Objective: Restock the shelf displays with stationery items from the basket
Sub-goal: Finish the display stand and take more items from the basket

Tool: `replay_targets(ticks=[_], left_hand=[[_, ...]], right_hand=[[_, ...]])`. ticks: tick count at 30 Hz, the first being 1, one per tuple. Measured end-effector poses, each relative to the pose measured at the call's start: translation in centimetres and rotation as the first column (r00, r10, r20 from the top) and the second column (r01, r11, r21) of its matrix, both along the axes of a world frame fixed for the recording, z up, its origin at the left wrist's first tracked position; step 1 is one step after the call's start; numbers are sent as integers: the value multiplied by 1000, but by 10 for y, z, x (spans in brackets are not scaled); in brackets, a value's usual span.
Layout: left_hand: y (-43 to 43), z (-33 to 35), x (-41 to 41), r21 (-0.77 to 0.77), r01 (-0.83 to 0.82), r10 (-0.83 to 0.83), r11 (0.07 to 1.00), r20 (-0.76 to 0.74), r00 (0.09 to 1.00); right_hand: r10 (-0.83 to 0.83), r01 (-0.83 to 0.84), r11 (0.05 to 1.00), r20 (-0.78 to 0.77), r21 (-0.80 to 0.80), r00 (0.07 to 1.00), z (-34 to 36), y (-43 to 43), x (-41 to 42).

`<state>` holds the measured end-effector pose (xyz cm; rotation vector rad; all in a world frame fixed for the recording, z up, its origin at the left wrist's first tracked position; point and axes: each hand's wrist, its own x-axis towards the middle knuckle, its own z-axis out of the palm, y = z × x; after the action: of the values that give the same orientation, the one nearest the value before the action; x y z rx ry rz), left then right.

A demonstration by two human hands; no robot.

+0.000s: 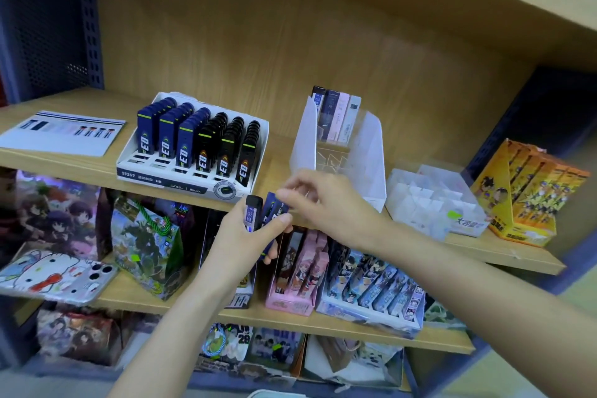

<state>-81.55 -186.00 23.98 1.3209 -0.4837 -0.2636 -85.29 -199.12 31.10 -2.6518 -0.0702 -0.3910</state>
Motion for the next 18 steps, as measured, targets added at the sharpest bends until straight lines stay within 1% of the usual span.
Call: replay_targets(ticks=[3, 6, 9, 10, 12, 14, 16, 18], left_hand=[[7, 0, -3, 5, 24, -24, 1000, 3, 1000], [17, 1, -5, -23, 32, -33, 999, -8, 999], [27, 1, -5, -55, -30, 29, 998, -24, 999], [30, 1, -3, -62, -60, 59, 996, -20, 998], [37, 1, 0, -64, -128, 128, 990, -3, 992], [45, 0, 3, -45, -181, 182, 982, 15, 983], [54, 0, 4, -27, -194, 195, 981, 31, 980], [62, 2, 5, -10, -195, 195, 981, 41, 980]], right_hand=[[-6, 29, 963, -87, 268, 996, -3, 9, -3], [-28, 69, 861, -88, 503, 996, 3, 12, -6], [-37, 84, 765, -86, 639, 996, 6, 10, -9], [-25, 86, 754, -103, 652, 994, 5, 9, -11], [18, 84, 782, -157, 618, 988, 3, 8, -16], [58, 63, 855, -215, 515, 975, -2, 11, -21], [88, 17, 925, -259, 379, 962, -5, 19, -25], [122, -39, 955, -269, 294, 955, -9, 31, -25]])
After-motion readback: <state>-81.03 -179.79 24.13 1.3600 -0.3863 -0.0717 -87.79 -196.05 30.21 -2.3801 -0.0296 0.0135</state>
